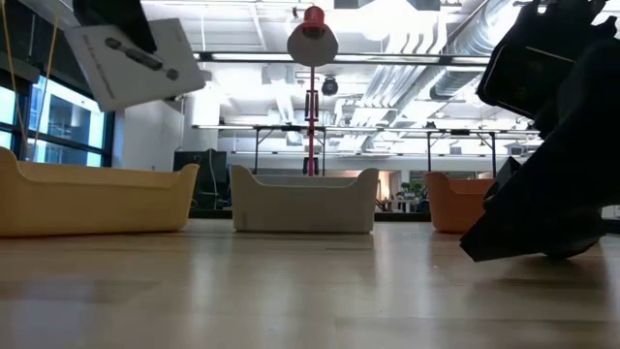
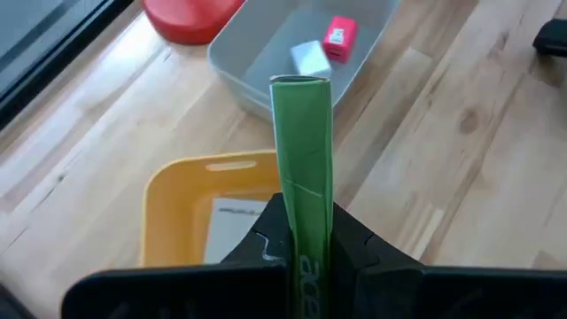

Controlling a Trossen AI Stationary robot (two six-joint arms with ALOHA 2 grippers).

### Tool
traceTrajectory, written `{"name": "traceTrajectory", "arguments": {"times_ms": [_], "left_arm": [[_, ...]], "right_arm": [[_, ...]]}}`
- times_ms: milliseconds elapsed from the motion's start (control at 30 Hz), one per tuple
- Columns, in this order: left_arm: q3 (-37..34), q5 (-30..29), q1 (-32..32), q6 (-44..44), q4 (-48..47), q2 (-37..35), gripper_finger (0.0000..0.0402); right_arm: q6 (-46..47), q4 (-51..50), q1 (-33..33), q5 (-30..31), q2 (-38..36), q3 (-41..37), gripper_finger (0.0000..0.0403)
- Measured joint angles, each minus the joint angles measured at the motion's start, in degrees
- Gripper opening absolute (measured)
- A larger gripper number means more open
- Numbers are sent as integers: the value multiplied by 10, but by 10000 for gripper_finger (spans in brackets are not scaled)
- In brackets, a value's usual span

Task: Pick and place items into bin
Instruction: Put the white card reader box into the yellow bin

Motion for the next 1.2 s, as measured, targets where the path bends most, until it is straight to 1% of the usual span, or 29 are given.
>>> {"name": "traceTrajectory", "arguments": {"times_ms": [67, 133, 367, 533, 633, 800, 900, 1033, 1200], "left_arm": [[-12, 9, 6, 2, -8, -22, 4], [-34, 17, 8, 2, 5, -45, 4], [-143, 52, 7, -1, 75, -116, 4], [-202, 56, 7, -14, 92, -159, 4], [-241, 75, 16, -12, 112, -191, 4], [-293, 106, 53, 17, 157, -240, 4], [-306, 120, 80, 48, 175, -255, 4], [-314, 169, 128, 104, 176, -256, 4], [-330, 220, 182, 160, 212, -256, 4]], "right_arm": [[0, 0, 0, 4, 0, 0, 194], [1, 0, 0, 8, 0, 0, 194], [2, 0, 0, 19, 0, 0, 194], [5, 1, -1, 20, 0, 0, 194], [10, 1, -1, 24, 0, 0, 194], [20, 1, -8, 26, 0, 0, 194], [22, 4, -12, 26, 0, 0, 194], [33, 5, -18, 26, -1, 0, 194], [38, 5, -19, 38, -1, 1, 194]]}}
